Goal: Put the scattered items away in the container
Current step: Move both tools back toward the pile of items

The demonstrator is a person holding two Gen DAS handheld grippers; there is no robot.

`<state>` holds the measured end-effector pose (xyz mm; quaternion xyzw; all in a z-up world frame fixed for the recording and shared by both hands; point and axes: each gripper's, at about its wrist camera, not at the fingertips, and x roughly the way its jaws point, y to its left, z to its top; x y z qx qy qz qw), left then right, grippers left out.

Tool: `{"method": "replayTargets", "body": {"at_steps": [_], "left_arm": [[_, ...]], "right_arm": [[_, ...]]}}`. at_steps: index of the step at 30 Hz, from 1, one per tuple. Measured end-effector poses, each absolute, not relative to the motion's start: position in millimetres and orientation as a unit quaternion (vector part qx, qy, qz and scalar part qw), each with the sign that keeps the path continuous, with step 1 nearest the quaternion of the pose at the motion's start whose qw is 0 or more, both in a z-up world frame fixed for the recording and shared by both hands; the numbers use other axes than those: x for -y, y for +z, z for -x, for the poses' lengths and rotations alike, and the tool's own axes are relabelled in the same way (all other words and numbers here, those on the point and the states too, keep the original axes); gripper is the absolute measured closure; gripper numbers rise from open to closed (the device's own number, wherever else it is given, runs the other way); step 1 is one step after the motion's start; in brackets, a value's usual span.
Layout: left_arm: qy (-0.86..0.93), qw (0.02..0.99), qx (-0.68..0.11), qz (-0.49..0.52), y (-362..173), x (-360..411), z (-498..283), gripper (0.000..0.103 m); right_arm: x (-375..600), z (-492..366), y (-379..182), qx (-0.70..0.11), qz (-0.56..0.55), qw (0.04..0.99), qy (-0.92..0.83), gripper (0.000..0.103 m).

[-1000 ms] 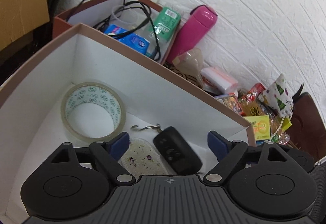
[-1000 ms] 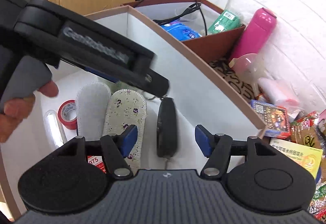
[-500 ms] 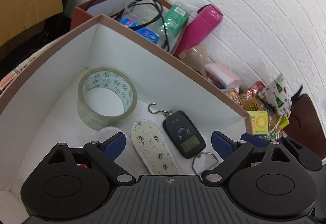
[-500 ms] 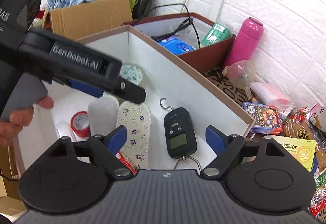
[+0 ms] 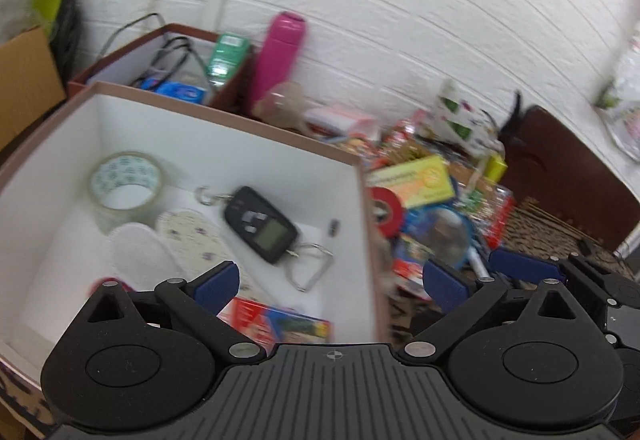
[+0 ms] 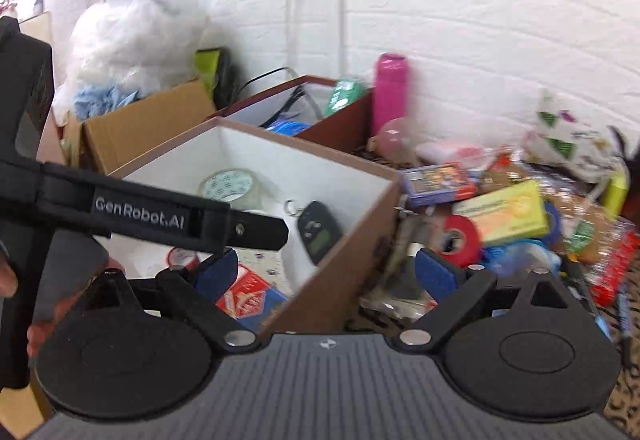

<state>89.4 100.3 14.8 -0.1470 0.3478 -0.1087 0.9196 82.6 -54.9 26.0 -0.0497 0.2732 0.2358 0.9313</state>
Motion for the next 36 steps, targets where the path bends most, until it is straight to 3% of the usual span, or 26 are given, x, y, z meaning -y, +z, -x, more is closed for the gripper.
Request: {"method": "replayTargets", "body": {"at_steps": [10,18,22,27,36], "left_arm": [[-0.19,0.928,-0.303,0.103,10.0,-0.3,-65.0,0.0],[-0.189,0.911,-0.353,0.097,-49.7,38.2,-103.3,0.0],[-0.174,0.905,-0.376,0.099,-75.2,41.5,-132.8,0.01],[-0.176,0.902,-0.379,0.106,-84.7,43.0,-160.8,0.016],[-0.164,0.895,-0.4,0.108,-104.8,41.6,-198.0,0.015]], "right_arm": [[133.3,-45.6,15.8,-0.25,0.024,0.959,0.133,0.001],[173.6,-70.7,-42.4,-0.312,-0.004,0.947,0.077,0.001],[178.6,-88.7,-63.3,-0.326,-0.013,0.942,0.076,0.002],[175.4,-109.8,-76.2,-0.335,-0.011,0.937,0.098,0.006],[164.6,-147.5,-94.5,-0.349,-0.01,0.927,0.134,0.019]]}}
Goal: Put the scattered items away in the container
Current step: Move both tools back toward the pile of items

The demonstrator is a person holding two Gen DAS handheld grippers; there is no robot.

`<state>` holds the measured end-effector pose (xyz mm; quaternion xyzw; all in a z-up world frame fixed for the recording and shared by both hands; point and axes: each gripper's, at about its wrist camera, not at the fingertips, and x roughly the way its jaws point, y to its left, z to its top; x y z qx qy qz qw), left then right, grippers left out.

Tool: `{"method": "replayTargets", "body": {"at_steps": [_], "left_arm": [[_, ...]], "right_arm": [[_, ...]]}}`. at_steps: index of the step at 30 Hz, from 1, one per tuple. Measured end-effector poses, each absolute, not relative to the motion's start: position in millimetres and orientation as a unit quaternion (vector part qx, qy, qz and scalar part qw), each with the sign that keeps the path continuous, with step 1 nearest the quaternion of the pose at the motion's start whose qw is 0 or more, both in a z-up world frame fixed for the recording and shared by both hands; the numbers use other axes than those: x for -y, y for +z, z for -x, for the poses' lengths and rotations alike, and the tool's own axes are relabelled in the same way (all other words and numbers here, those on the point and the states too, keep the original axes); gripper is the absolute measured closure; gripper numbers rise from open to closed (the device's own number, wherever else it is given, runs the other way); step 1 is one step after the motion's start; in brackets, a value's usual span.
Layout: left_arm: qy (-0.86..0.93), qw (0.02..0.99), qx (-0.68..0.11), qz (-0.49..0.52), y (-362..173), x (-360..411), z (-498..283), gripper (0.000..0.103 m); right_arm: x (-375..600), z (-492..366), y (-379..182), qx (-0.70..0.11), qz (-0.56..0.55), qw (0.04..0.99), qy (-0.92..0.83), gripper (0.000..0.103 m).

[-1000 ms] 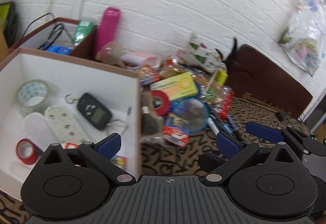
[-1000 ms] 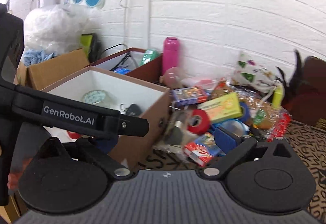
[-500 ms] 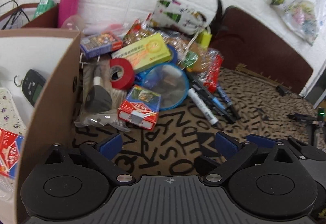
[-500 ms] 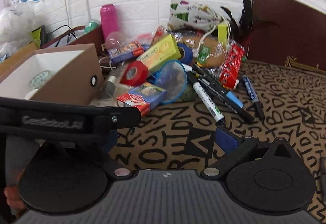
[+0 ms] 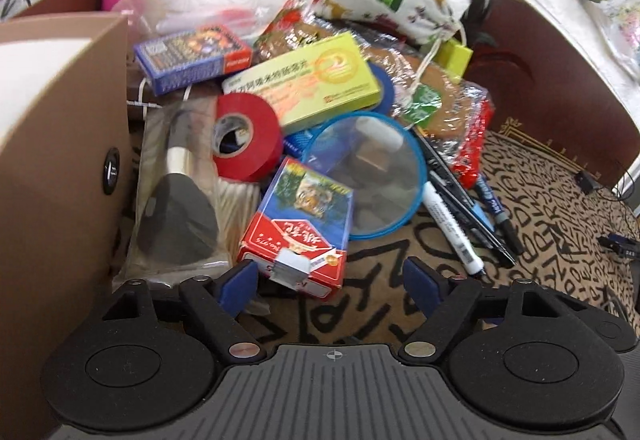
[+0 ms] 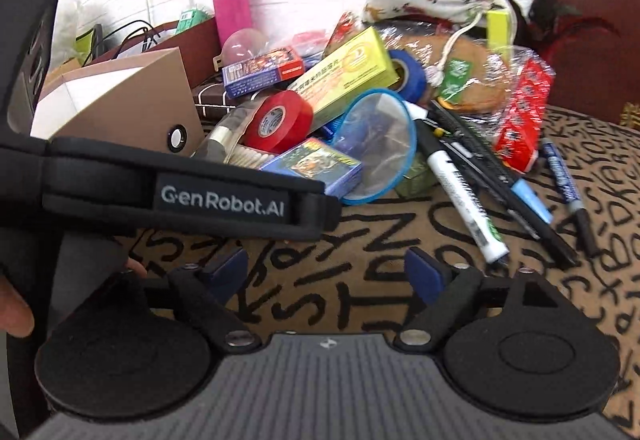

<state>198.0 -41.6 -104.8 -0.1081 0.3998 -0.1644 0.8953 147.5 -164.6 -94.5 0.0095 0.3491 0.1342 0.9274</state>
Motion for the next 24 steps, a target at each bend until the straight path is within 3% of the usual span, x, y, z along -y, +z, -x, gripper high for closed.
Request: {"method": "replayTargets", "body": {"at_steps": [15,19,21,24], "left_arm": [[-0.149,0.895,-0.411,0.092,-118.1,49.6,-227.5,0.018],[-0.137,0.894,-0.42,0.081,-119.5,52.4,-230.4,0.027],[-0.131,0.895,-0.42,0.078,-119.0,52.2,-229.2,0.03],[-0.141,0.891,-0.423,0.086,-118.4,49.1,-225.4,0.041]], "right_arm": [[164.4,-180.3,-111.2,-0.352,0.002,0.917,0.189,0.029],[165.9,-185.7,-113.4,-0.346,-0.003,0.916,0.206,0.033],[164.3,-186.4,-112.3,-0.348,-0.01,0.911,0.22,0.043],[162.8,-184.2,-110.2,-0.351,-0.015,0.909,0.224,0.043]]}}
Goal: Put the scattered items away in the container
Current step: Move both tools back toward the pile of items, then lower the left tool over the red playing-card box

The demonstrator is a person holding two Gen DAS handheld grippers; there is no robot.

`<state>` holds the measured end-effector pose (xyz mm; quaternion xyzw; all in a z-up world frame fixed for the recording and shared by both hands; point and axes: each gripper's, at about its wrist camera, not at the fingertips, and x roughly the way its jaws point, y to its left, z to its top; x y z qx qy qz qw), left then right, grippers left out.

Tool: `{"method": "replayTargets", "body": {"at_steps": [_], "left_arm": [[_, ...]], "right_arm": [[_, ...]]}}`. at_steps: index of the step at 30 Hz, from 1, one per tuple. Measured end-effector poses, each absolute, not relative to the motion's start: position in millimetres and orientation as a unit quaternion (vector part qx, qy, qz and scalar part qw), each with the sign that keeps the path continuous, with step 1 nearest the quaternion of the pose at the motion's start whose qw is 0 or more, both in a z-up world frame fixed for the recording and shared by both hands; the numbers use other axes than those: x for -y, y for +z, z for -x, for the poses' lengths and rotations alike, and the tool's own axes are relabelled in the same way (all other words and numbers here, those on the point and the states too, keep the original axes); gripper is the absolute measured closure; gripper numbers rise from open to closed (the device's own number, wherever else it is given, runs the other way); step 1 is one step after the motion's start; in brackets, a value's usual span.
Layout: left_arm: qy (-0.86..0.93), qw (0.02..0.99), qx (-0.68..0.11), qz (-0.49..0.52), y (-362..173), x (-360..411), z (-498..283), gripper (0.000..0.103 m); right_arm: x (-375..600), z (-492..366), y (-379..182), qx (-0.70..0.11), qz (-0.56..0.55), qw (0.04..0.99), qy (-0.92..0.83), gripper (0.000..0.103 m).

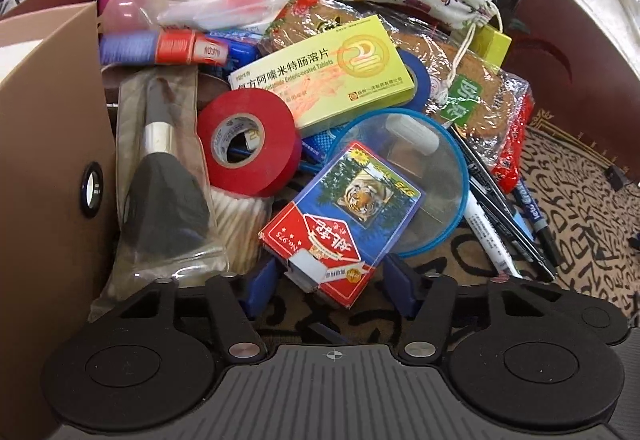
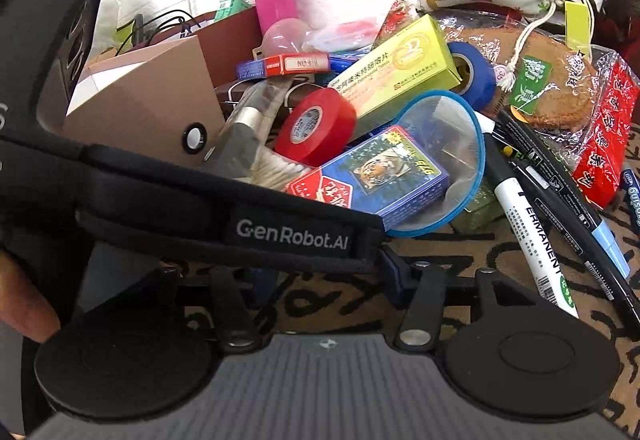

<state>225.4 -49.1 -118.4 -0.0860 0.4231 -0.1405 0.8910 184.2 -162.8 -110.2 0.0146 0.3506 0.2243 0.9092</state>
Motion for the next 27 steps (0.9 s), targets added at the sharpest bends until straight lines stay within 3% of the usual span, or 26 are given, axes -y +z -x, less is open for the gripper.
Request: {"method": "replayTargets", "body": {"at_steps": [4,10,17,21,25,27], "left_arm": [[-0.159,0.885,-0.428,0.093,-117.4,51.7,-214.0,0.051],[-0.194,0.878,-0.431,0.078,-117.1,62.2,-182.1,0.057],[-0.191,0.874,-0.432,0.11,-110.9,59.4,-186.0,0.03],[-0.178,0.867,-0.448,0.13,-110.6,54.1,-191.8,0.027],[-0.188,0.883,-0.413,0.125,-96.6,51.5,-187.7,0.015],[-0.167,0.887,-0.415,0.114,-98.1,52.4,-196.7,0.015]], "right_arm": [[165.7,-173.9,-107.9,-0.358,-0.028,0.906,0.225,0.044],[172.4,-140.5,-107.5,-0.367,-0.017,0.903,0.224,0.044],[174.7,-131.7,-102.1,-0.356,0.026,0.915,0.189,0.036],[177.2,-140.4,-99.9,-0.348,0.031,0.919,0.184,0.026],[171.5,-144.9,-100.0,-0.342,0.041,0.917,0.203,0.026],[167.7,-150.6,-101.4,-0.344,0.041,0.915,0.206,0.026]]}}
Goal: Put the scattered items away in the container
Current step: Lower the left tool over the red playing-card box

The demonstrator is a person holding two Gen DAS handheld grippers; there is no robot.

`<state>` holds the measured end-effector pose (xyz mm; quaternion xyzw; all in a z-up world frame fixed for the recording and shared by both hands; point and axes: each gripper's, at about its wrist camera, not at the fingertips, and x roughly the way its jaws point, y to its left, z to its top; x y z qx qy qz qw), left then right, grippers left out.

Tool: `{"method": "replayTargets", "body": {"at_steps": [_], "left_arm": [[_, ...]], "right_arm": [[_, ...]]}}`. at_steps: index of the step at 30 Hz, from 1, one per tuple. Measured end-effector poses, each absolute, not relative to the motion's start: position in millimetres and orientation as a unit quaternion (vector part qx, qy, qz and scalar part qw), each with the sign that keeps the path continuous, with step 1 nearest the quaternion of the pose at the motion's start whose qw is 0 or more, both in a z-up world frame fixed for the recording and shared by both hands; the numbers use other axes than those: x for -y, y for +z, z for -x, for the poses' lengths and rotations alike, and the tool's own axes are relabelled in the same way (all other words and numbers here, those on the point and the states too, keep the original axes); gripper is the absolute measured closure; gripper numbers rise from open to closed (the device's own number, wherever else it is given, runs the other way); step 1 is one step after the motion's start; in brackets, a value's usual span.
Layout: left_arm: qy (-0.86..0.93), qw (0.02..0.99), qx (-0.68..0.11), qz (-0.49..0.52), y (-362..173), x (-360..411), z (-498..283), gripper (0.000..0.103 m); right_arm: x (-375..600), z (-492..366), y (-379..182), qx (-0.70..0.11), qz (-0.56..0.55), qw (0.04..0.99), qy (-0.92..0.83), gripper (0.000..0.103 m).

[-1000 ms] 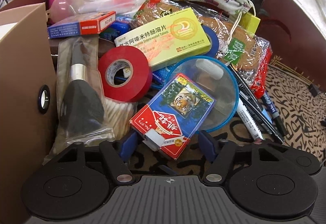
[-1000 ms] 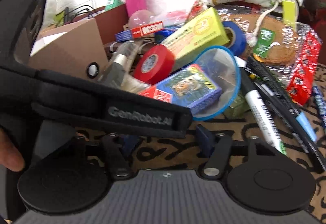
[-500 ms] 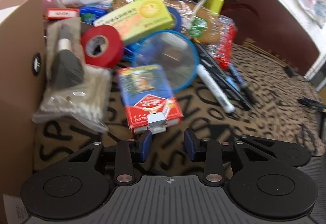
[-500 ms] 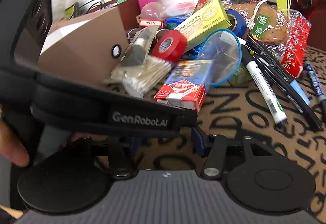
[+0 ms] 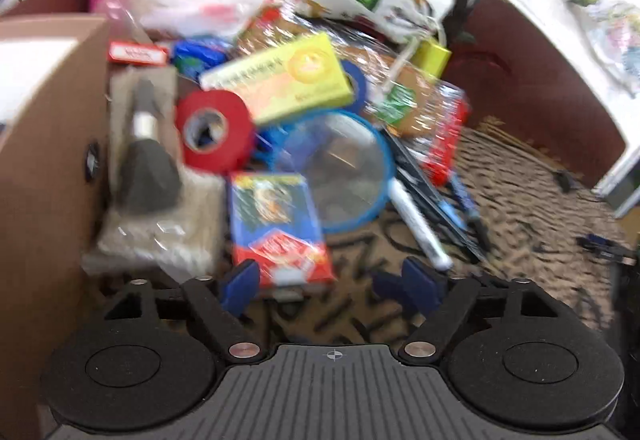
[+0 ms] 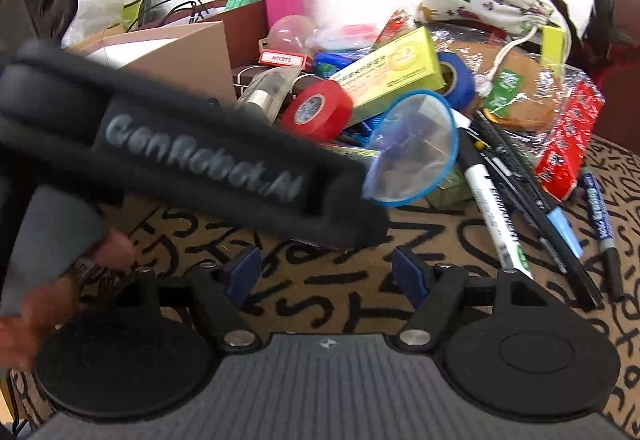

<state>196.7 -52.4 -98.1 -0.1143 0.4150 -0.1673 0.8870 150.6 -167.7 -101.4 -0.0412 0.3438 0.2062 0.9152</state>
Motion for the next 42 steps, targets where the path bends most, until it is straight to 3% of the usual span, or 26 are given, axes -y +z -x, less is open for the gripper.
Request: {"method": "replayTargets", "body": {"at_steps": [7,12,15,20,23,31,35,38,42], "left_arm": [[-0.157,0.884,-0.425,0.111,-104.1,52.1,-213.5,0.015],[-0.16,0.885,-0.427,0.096,-104.1,51.1,-211.4,0.02],[-0.161,0.884,-0.427,0.099,-103.9,51.5,-210.9,0.021],[-0.176,0.88,-0.428,0.104,-102.4,51.9,-206.0,0.022],[-0.176,0.878,-0.431,0.113,-102.7,50.0,-212.5,0.021],[-0.147,0.889,-0.42,0.109,-107.1,54.4,-226.0,0.009],[-0.154,0.889,-0.419,0.106,-107.6,56.1,-228.5,0.01],[-0.155,0.891,-0.416,0.095,-106.8,56.7,-225.7,0.02],[-0.151,0.89,-0.418,0.097,-106.0,54.7,-219.1,0.024]], "right_arm": [[156.6,-170.5,-110.4,-0.349,0.045,0.912,0.209,0.028],[159.0,-168.2,-110.4,-0.346,0.048,0.913,0.211,0.055],[165.6,-166.9,-108.1,-0.35,0.037,0.911,0.214,0.061],[168.2,-163.0,-107.9,-0.348,0.032,0.915,0.201,0.059],[169.0,-162.1,-107.8,-0.349,0.022,0.914,0.207,0.044],[162.7,-169.3,-109.3,-0.347,0.049,0.917,0.189,0.03],[157.4,-179.5,-112.6,-0.34,0.056,0.92,0.188,0.031],[153.3,-179.2,-115.1,-0.337,0.063,0.917,0.205,0.047],[149.7,-168.2,-109.4,-0.33,0.074,0.917,0.211,0.049]]}}
